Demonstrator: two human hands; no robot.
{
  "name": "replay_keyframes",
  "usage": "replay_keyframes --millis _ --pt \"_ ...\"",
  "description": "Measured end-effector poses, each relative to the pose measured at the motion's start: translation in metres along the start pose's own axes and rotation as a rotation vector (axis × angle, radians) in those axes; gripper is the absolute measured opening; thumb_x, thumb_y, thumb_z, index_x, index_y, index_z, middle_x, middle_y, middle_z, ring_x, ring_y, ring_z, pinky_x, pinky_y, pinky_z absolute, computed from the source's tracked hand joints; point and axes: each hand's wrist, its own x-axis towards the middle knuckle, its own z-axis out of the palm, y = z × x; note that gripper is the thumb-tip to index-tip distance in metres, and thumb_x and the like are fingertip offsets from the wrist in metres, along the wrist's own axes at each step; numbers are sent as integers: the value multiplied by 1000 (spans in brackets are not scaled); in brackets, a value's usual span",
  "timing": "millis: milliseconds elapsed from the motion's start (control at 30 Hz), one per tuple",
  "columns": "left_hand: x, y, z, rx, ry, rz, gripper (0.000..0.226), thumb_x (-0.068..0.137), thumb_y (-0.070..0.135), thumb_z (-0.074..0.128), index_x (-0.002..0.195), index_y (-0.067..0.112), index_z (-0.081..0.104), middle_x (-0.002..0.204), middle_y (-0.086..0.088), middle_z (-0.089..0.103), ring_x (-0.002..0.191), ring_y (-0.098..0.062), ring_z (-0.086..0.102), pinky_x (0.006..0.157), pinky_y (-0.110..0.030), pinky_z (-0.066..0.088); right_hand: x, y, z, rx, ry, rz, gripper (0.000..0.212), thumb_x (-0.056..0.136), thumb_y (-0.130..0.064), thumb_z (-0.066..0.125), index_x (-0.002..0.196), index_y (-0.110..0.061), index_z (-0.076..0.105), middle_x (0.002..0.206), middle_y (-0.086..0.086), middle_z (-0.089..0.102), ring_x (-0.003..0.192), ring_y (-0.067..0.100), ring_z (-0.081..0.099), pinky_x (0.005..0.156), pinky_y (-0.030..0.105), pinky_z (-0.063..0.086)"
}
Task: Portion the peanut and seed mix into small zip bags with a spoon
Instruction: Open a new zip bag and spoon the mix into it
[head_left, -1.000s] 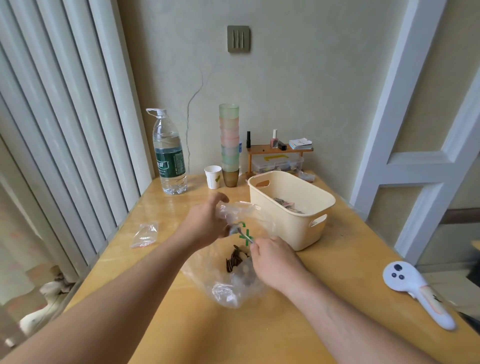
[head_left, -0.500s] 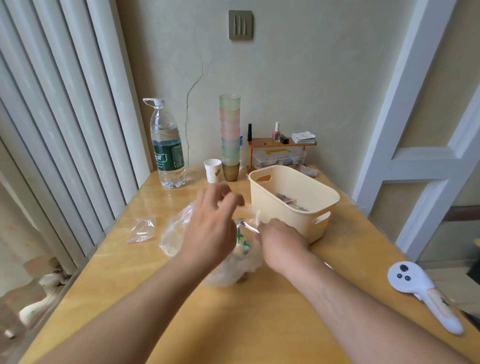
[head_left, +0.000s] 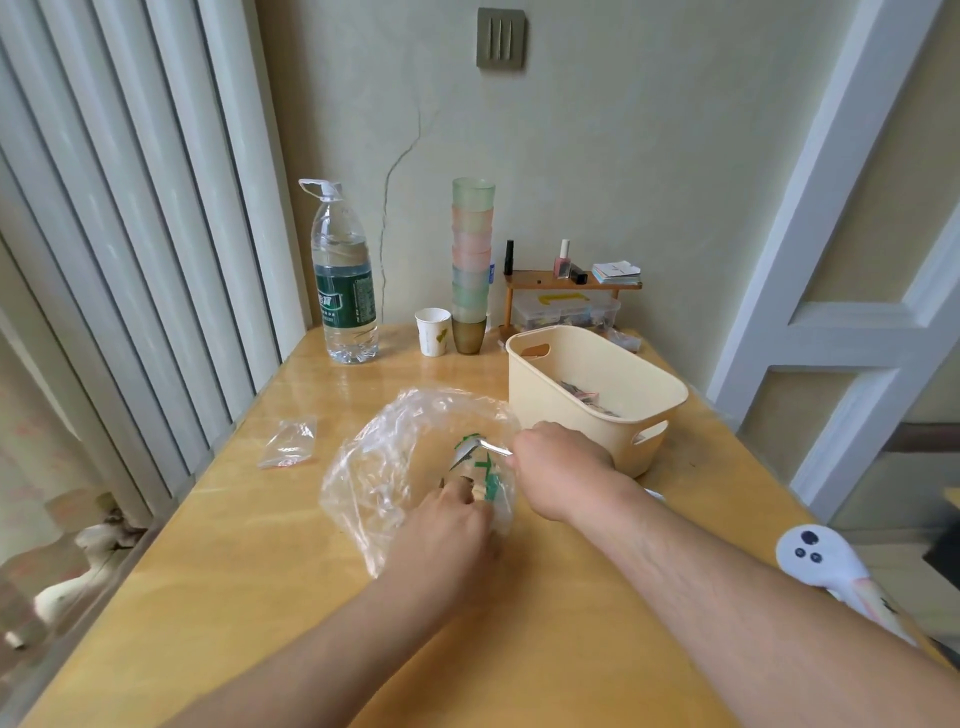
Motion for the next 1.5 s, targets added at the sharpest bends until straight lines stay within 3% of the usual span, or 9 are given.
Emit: replay_keyframes --millis 167,367,533,800,933,1100,1233,1333,1500 --pt "-20 -6 12 -43 125 435 21 90 42 55 86 27 70 96 1 57 92 -29 56 81 -38 51 -15 14 -8 -104 -67 78 27 99 -9 51 122 -16 64 122 10 63 111 35 65 75 37 47" --pt "-44 -13 -4 -134 46 566 24 92 47 57 105 32 70 118 7 63 102 -23 56 89 -33 52 -32 34 -11 -116 -3 99 24 101 -11 45 115 -17 64 116 8 63 107 33 63 74 37 49" --pt "-47 -24 -5 -144 -97 483 25 96 29 60 117 42 64 114 7 54 104 -22 57 82 -32 52 -49 22 22 171 95 -48 17 107 -37 45 116 -25 53 112 3 62 103 35 62 76 43 52" --pt "-26 -60 -19 -163 -240 321 19 75 9 55 73 25 45 87 5 54 82 -23 57 66 -34 46 -53 40 57 142 43 89 10 106 -17 41 100 -23 34 101 2 57 87 34 59 56 38 36" --pt "-30 -64 -28 -318 -139 179 30 90 44 45 108 31 64 103 9 65 95 -13 60 83 -34 52 -58 41 58 140 13 86 12 108 -38 44 112 -27 46 119 0 56 109 31 56 75 39 45" --pt "-15 -63 -16 -179 59 145 41 101 19 48 139 29 62 131 8 70 114 -24 60 93 -37 52 -50 19 58 249 398 -230 24 102 -33 49 99 -19 68 99 1 58 100 28 58 82 40 53" --pt "-13 -52 -12 -44 -138 139 73 84 70 24 139 31 50 120 11 69 109 -27 53 90 -35 40 -41 -6 65 404 125 -437 27 106 -26 47 118 -22 71 116 -5 68 112 22 55 101 39 46" --pt "-18 -60 -9 138 -36 101 66 84 71 29 121 27 61 100 6 70 101 -29 60 81 -40 43 -39 -2 70 400 31 -401 26 108 -30 45 119 -31 69 113 -15 67 115 18 50 102 44 45" --pt "-26 -70 -19 248 -216 -79 50 100 74 27 138 48 48 128 6 60 123 -27 46 98 -42 33 -42 -3 70 340 -41 -425 26 106 -30 49 120 -41 68 109 -18 60 117 16 43 104 45 41"
